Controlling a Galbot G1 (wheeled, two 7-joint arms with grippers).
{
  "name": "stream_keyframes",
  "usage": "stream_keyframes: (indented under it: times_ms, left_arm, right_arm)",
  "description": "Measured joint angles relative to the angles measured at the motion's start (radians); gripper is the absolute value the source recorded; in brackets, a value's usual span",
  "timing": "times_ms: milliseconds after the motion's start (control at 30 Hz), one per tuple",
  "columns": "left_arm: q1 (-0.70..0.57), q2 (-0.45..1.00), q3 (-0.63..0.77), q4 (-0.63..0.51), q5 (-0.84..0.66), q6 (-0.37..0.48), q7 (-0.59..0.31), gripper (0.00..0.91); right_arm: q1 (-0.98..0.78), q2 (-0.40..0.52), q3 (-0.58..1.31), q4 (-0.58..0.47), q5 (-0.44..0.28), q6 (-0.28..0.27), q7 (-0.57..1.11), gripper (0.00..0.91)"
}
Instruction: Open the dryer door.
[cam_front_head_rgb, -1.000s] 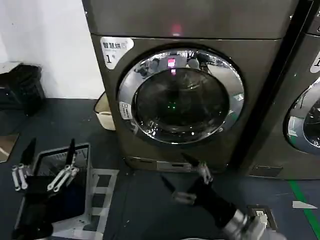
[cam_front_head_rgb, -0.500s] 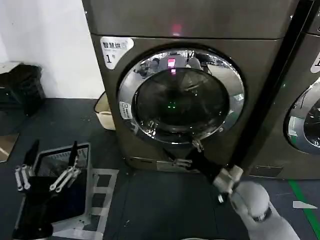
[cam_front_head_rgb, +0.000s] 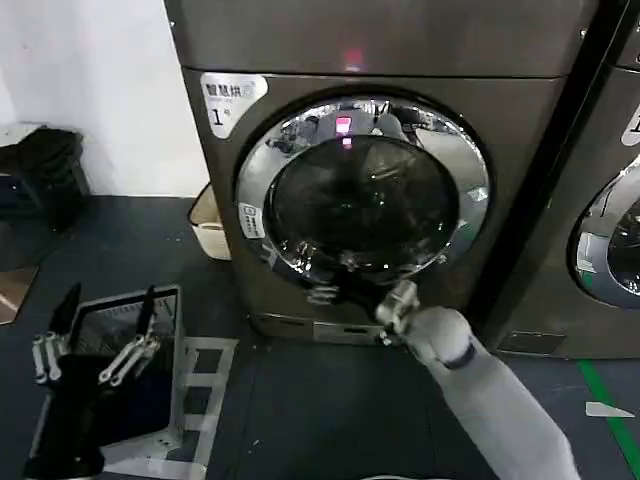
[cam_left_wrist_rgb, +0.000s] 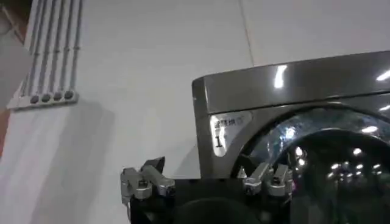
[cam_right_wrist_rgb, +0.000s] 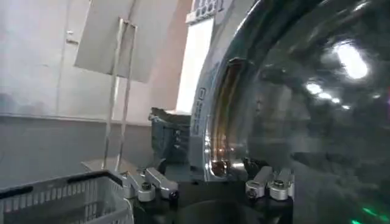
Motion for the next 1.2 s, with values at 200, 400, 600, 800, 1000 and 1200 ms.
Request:
stream_keyframes:
  times_ms: [200, 400, 600, 800, 1000, 1200]
  left_arm:
    - [0.0, 0.0, -0.001, 0.0, -0.004, 0.001, 0.0, 0.907]
    - [-0.004, 0.003, -0.017, 0.0, -0.027, 0.002, 0.0, 0.907]
    - [0.002, 0.001, -0.008, 0.0, -0.004, 0.008, -0.002, 0.907]
    - [-0.002, 0.008, -0.018, 0.0, -0.011, 0.015, -0.006, 0.907]
    - [-0.015, 0.017, -0.041, 0.0, -0.057, 0.039, -0.008, 0.907]
    - [-0.034, 0.036, -0.064, 0.0, -0.102, 0.091, -0.008, 0.907]
  right_arm:
    - [0.068, 0.029, -0.036, -0.052, 0.027, 0.001, 0.005, 0.907]
    - [0.119, 0.061, -0.063, -0.102, 0.031, 0.002, 0.006, 0.907]
    - [0.164, 0.113, -0.096, -0.163, 0.031, 0.002, 0.006, 0.907]
    - [0.208, 0.157, -0.117, -0.227, 0.03, 0.003, 0.009, 0.907]
    - [0.236, 0.17, -0.122, -0.251, 0.067, -0.005, -0.023, 0.907]
    - [0.239, 0.149, -0.131, -0.238, 0.086, -0.015, -0.1, 0.907]
